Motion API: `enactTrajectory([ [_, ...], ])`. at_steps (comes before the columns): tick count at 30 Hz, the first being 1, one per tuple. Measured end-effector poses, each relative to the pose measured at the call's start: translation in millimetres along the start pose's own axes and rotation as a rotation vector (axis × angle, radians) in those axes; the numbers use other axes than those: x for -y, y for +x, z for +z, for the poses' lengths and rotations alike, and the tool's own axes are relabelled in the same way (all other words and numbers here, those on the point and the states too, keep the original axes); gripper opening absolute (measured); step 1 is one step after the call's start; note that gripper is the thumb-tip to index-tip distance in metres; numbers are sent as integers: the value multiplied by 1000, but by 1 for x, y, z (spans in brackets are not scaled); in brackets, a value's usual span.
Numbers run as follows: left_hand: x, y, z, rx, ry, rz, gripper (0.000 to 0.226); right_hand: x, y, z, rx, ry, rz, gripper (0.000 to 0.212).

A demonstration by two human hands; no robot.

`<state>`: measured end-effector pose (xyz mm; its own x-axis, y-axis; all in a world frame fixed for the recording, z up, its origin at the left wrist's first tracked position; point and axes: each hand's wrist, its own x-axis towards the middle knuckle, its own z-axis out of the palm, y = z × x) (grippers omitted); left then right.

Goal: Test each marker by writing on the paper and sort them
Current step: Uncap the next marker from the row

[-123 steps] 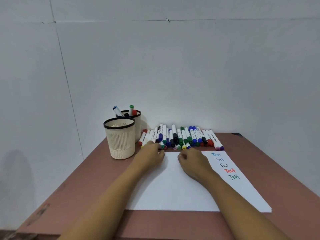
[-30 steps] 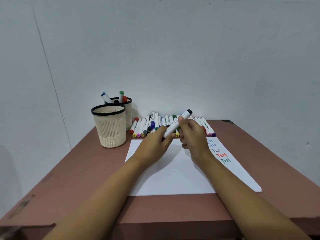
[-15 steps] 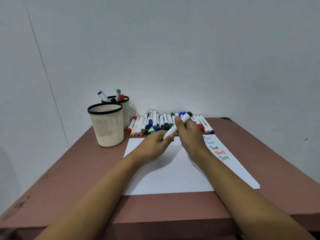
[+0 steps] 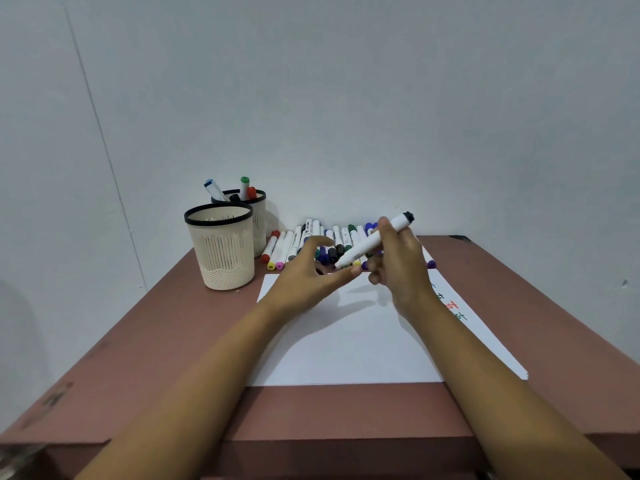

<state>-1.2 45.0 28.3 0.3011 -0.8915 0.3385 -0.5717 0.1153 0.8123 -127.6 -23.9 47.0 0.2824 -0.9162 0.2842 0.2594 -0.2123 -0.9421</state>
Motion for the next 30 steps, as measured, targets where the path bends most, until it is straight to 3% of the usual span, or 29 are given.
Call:
enactTrajectory([
  [3, 9, 6, -8, -44, 100, -65, 64, 3, 3, -7, -84, 221, 107, 21],
  [8, 29, 12, -11, -32, 420, 14, 35, 0, 6, -22, -65, 418, 225, 22],
  [10, 35, 11, -9, -9, 511, 55, 34, 1, 6, -29, -62, 329, 202, 10],
  [17, 47, 11, -6, 142, 616, 67, 31, 4, -5, -80, -43, -137, 148, 10],
  [30, 47, 12, -7, 157, 621, 50, 35, -8, -36, -118, -215, -436, 47, 24],
])
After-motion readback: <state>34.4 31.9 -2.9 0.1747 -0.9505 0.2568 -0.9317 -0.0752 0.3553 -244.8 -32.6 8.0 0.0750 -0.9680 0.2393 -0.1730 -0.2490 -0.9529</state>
